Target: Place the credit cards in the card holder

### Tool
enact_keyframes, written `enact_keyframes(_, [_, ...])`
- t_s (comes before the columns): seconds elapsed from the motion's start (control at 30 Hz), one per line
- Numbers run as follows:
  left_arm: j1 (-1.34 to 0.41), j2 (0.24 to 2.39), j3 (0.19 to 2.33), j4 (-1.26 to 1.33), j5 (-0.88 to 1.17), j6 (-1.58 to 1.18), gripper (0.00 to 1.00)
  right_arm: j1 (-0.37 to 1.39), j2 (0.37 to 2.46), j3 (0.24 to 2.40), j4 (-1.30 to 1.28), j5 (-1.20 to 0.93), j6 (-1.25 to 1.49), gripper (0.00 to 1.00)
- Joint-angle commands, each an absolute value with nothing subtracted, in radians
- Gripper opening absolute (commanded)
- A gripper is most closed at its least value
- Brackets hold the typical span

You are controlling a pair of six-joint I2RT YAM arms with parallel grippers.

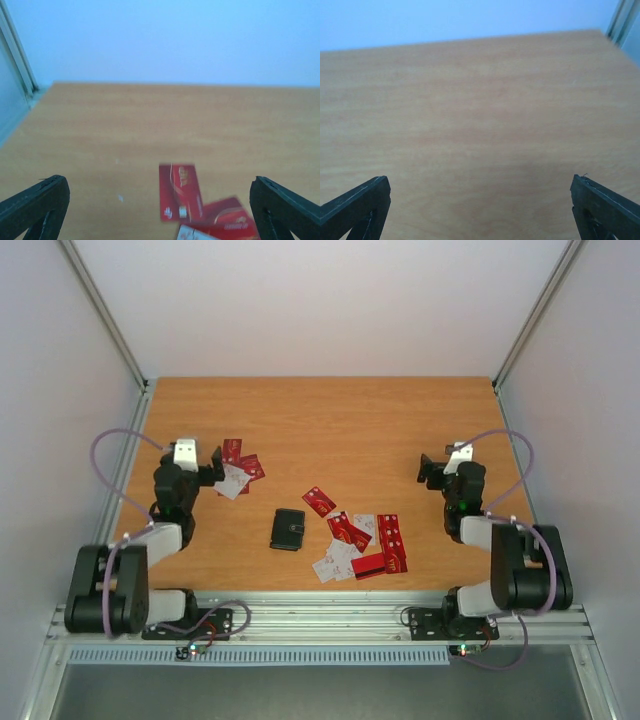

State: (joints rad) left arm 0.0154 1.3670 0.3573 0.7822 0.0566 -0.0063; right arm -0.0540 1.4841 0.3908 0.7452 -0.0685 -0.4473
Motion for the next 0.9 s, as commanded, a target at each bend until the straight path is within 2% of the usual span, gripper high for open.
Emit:
enact_keyframes(0.0, [0.015, 1.16, 0.404, 0.573, 0.03, -0.034, 0.99, -0.037, 1.289, 0.428, 0.592, 0.05, -0.412, 0.99])
enact_keyframes(0.1, [0.015, 1.049, 0.518, 0.22, 0.064, -0.068, 0.99, -0.02, 1.181, 0.528, 0.408, 0.071, -0.378, 0.99])
enact_keyframes(0.2, [0.015, 0.967, 0.618, -0.032, 0.081, -0.104, 0.99, -0.018, 1.139, 0.72, 0.109, 0.069, -0.28, 0.98])
enact_keyframes(0.37, [0.017, 0.842, 0.677, -0.254, 0.152, -0.21, 1.0, -0.02, 1.147, 0.927, -0.242, 0.106, 0.077, 0.99])
enact_keyframes(0.43, [0.017, 0.808, 0.684, -0.33, 0.168, -0.27, 0.99, -0.02, 1.169, 0.961, -0.293, 0.032, 0.037, 0.99])
enact_keyframes(0.53, [0.017, 0.84, 0.765, -0.535, 0.239, -0.296, 1.0, -0.019, 1.225, 1.069, -0.433, -0.107, 0.034, 0.99])
enact_keyframes(0.67, [0.015, 0.936, 0.858, -0.755, 0.361, -0.294, 1.0, -0.002, 1.32, 1.238, -0.743, -0.188, 0.033, 0.99])
enact_keyframes(0.87, [-0.089, 0.98, 0.829, -0.822, 0.447, -0.322, 0.91, 0.179, 1.315, 1.294, -0.96, -0.177, 0.017, 0.98])
